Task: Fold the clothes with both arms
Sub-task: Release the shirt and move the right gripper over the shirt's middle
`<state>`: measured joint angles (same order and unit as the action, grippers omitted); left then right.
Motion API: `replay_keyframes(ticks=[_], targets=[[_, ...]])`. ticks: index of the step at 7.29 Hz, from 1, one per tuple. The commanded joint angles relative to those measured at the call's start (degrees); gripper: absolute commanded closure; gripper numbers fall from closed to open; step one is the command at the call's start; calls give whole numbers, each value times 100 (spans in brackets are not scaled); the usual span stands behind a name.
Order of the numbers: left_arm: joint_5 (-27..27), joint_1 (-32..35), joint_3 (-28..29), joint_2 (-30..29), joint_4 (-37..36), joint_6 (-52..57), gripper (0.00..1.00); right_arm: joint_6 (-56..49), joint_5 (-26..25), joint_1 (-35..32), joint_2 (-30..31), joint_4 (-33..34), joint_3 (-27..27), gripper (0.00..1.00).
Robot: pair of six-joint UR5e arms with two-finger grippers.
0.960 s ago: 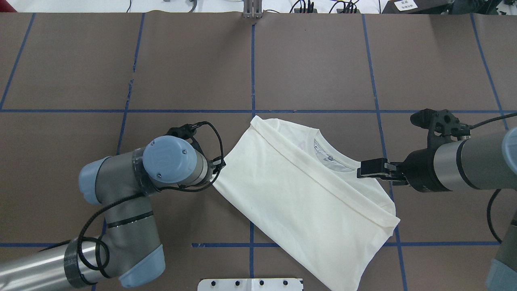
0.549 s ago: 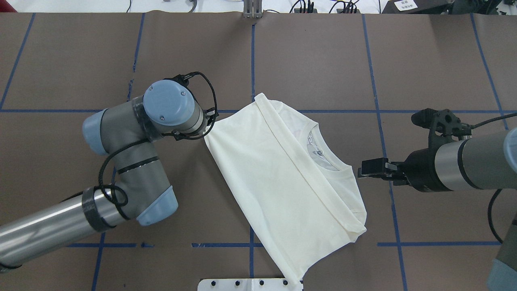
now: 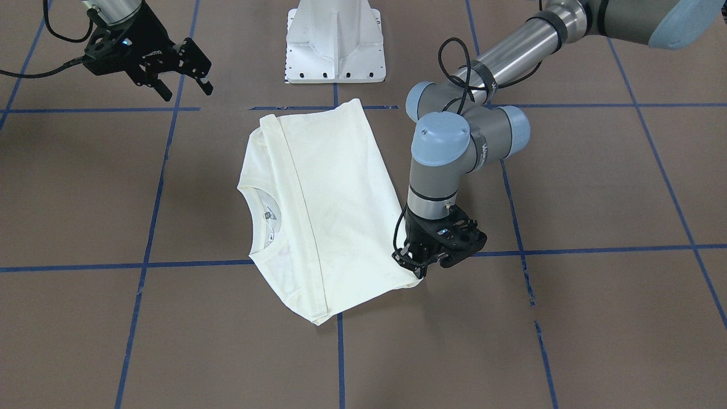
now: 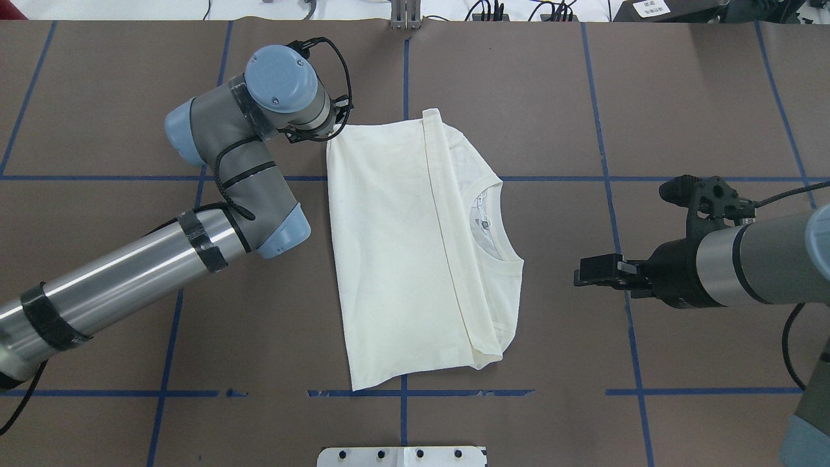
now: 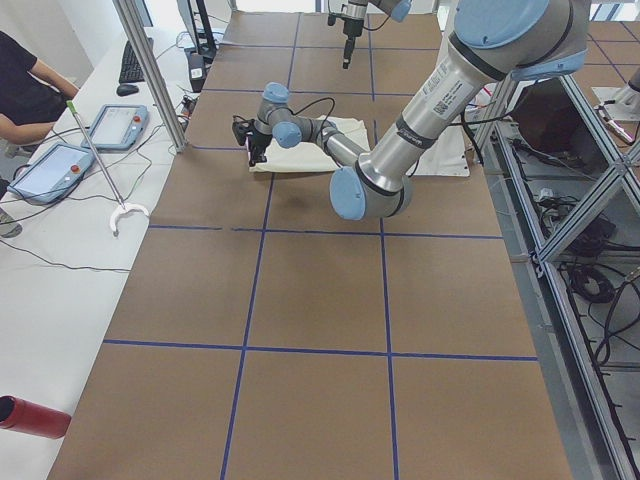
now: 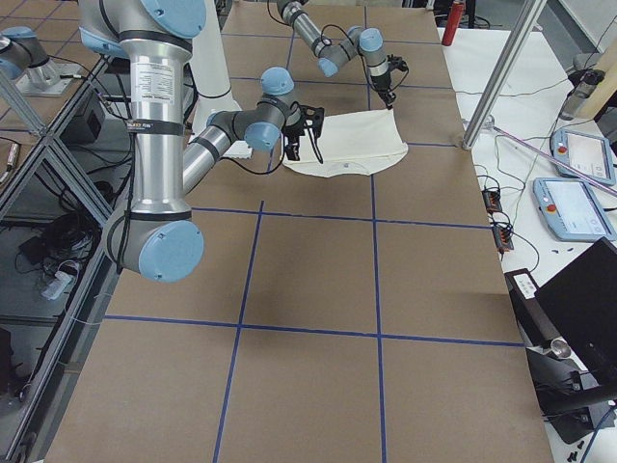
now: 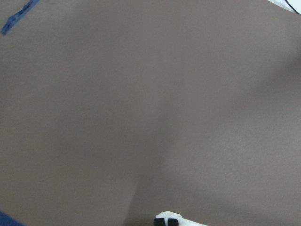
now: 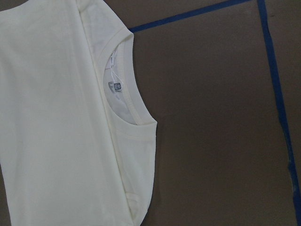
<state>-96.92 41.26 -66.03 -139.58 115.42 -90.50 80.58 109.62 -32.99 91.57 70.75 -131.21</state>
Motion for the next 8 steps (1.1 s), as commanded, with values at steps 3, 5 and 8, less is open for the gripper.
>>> replay_keyframes(ticks=[3,5,8], targets=[[279,40,1066,-377,1035,199,100,1,-28,21,-42,0,95,0],[288,40,1057,-368,1131,251,21,1,-28,56,-51,0,209,0],[-473,251,445,-272,461,1130,0,-25,-395,389,-269,79,542,0]])
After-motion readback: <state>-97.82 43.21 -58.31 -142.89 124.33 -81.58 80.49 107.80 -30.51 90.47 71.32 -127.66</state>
